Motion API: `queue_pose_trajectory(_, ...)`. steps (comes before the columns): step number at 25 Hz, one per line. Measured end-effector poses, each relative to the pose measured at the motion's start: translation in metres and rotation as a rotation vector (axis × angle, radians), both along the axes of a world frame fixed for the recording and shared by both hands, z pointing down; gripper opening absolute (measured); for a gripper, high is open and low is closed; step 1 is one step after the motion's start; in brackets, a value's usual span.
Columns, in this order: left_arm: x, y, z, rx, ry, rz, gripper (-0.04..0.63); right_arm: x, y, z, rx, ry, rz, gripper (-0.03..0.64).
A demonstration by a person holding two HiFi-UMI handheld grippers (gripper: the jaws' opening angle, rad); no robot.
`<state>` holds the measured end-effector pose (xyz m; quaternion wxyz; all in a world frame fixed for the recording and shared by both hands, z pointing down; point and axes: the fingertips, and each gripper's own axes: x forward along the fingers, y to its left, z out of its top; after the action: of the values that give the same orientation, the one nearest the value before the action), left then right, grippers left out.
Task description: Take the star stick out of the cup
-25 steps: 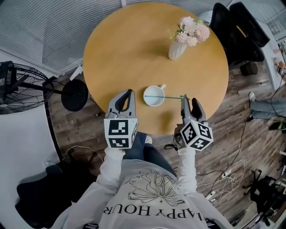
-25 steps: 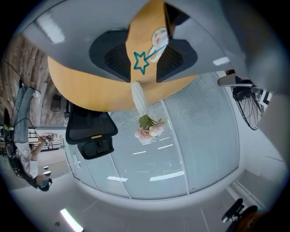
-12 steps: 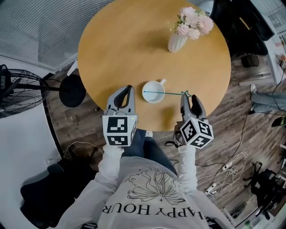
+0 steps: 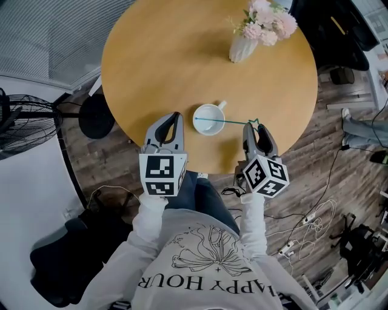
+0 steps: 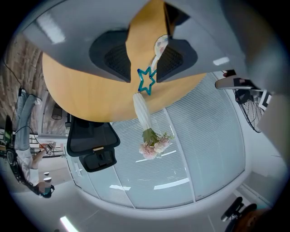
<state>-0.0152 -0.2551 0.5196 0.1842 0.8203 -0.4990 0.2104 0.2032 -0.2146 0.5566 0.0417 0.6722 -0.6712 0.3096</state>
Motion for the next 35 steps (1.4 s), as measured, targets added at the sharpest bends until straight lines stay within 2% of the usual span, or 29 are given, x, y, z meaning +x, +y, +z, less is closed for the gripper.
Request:
queue_pose_trajectory(17, -0.006, 0.005, 0.021, -0.04, 0.006, 0.019, 0.008, -0.023, -0.003, 0.017, -0.002, -0.081, -0.036, 0.172)
queue_pose_trajectory(25, -0.01, 0.006, 0.025, -0.049, 0.009, 0.024, 0.008, -0.028, -0.004, 0.017, 0.02, -0.106, -0.021, 0.167)
queue_pose_trajectory(29, -0.008, 0.005, 0.024, -0.051, 0.01, 0.026, 0.008, -0.026, -0.007, 0.014, 0.034, -0.106, -0.012, 0.098)
queue_pose_trajectory(35, -0.008, 0.005, 0.022, -0.051, 0.014, 0.022, 0.008, -0.028, -0.009, 0.01, 0.052, -0.113, -0.011, 0.063)
